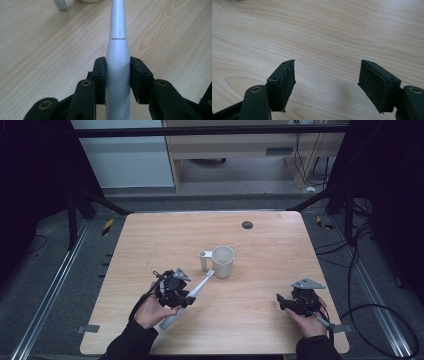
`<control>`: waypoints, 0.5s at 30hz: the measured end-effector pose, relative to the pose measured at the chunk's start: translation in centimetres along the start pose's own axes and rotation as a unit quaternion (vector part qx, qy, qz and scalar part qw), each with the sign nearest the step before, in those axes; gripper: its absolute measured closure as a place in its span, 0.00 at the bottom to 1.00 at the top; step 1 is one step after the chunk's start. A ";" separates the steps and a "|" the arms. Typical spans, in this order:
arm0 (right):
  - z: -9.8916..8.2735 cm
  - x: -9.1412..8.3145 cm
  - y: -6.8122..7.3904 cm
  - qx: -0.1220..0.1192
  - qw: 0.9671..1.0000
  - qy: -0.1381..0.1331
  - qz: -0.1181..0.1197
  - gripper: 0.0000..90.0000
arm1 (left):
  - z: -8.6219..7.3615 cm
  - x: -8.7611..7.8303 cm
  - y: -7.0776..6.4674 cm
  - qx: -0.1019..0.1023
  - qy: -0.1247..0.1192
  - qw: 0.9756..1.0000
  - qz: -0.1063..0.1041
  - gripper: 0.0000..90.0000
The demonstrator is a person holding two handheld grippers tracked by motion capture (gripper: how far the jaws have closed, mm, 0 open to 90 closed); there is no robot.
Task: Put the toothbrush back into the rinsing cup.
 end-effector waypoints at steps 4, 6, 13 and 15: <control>0.0 0.0 0.0 0.000 1.000 0.000 0.000 0.33 | 0.2 -1.4 0.1 -0.006 -0.036 0.999 0.005 0.74; 0.0 0.0 0.0 0.000 1.000 -0.001 -0.001 0.32 | 0.3 -2.1 0.2 -0.008 -0.062 0.998 0.011 0.74; 0.0 0.1 0.1 0.000 1.000 -0.005 -0.002 0.32 | 0.7 -3.9 0.8 -0.016 -0.138 0.989 0.047 0.74; 0.0 0.1 0.1 0.001 1.000 -0.006 -0.003 0.32 | 0.8 -4.3 1.2 -0.021 -0.157 0.986 0.059 0.74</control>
Point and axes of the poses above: each handheld gripper's, and its own axes: x roughly forward along the jaws, z roughly out of its top, y roughly to its left, the point moved 1 cm from there along x, roughly forward along the jaws, and after that the axes turned 2 degrees about -z, right-handed, at the moved point
